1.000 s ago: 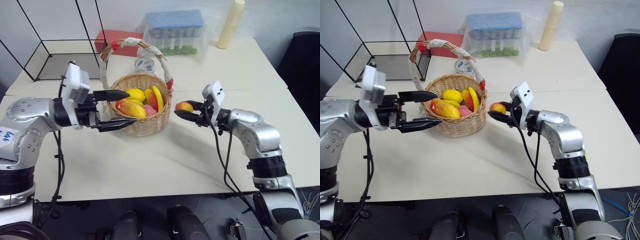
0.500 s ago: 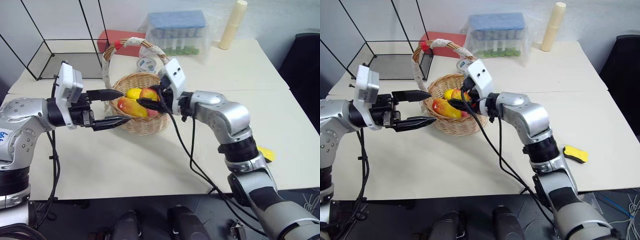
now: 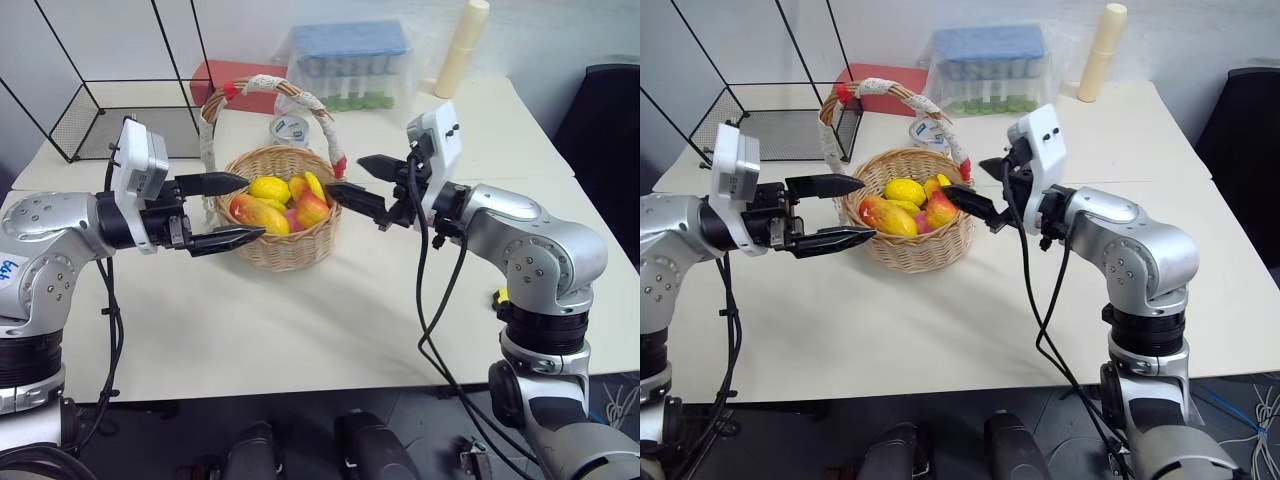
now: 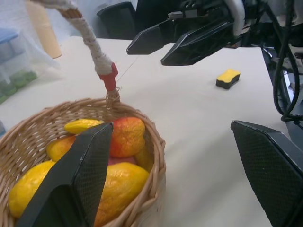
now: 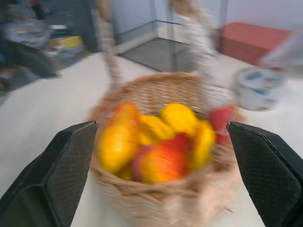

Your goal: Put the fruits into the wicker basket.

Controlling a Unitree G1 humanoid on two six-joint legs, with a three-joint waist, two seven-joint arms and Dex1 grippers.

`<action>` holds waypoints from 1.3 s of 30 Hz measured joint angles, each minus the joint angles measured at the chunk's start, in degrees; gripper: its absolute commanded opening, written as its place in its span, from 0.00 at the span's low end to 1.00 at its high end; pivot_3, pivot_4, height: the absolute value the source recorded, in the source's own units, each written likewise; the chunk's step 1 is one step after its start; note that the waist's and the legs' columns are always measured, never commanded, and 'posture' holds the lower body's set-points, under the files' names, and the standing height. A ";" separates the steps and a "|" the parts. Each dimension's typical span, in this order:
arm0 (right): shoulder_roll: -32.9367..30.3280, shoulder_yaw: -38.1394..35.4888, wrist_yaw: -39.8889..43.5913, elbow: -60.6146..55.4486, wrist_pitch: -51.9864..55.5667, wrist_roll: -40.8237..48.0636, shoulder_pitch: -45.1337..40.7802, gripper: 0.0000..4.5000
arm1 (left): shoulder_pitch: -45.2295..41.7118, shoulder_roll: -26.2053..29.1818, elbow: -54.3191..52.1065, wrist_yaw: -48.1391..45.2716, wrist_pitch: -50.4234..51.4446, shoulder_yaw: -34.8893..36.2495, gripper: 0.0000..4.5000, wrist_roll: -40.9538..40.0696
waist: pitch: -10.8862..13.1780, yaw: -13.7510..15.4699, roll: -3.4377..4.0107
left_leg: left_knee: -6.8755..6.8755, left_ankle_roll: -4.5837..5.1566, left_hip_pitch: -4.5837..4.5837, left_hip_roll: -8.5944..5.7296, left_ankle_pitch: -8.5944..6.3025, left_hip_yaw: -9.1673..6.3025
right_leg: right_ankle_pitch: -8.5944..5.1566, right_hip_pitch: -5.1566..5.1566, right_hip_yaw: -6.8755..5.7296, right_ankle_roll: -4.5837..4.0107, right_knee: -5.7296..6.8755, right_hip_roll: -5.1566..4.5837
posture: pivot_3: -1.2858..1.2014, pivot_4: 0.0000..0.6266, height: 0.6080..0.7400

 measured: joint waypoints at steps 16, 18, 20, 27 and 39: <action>12.26 7.96 -6.59 27.41 -21.12 -14.66 -7.52 0.56 | -3.43 -1.78 3.09 -1.52 -1.64 -2.53 0.93 1.58 | 0.00 -0.29 0.00 | -0.01 -0.03 -0.03 0.00 0.01 0.06 | -0.03 -0.13 0.02 -0.05 0.12 -0.02 | 0.52 0.24 1.00; 12.26 8.38 -6.57 27.22 -22.81 -15.76 -7.19 0.42 | -3.15 -1.78 2.85 -1.30 -1.43 -2.44 0.93 1.48 | 0.00 -0.15 0.00 | -0.02 -0.03 -0.03 0.01 0.01 0.05 | -0.03 -0.13 0.02 -0.05 0.12 -0.02 | 0.52 0.24 1.00; 12.24 8.38 -6.56 26.29 -23.48 -16.21 -6.50 0.27 | -2.76 -1.78 2.01 -1.04 -0.97 -2.39 0.93 1.12 | 0.00 -0.14 0.00 | -0.03 -0.03 -0.03 0.02 0.01 0.05 | -0.03 -0.14 0.02 -0.05 0.13 -0.01 | 0.52 0.24 1.00; 9.05 5.51 -7.00 14.67 -22.75 -15.93 1.01 0.04 | -1.20 -2.76 0.82 -0.10 -0.20 -1.85 0.93 -0.15 | 0.01 0.22 0.00 | 0.00 -0.04 -0.05 0.00 0.01 0.02 | -0.03 -0.13 0.00 -0.05 0.13 -0.04 | 0.52 0.24 1.00; -16.57 -17.20 -5.19 4.43 -22.10 -14.11 14.44 0.04 | -3.98 -7.44 3.70 -1.92 -1.51 -4.64 0.93 0.12 | 0.00 1.47 0.01 | -0.04 -0.02 0.04 0.00 0.00 0.10 | -0.03 0.05 0.05 -0.04 -0.16 0.05 | 0.52 0.24 1.00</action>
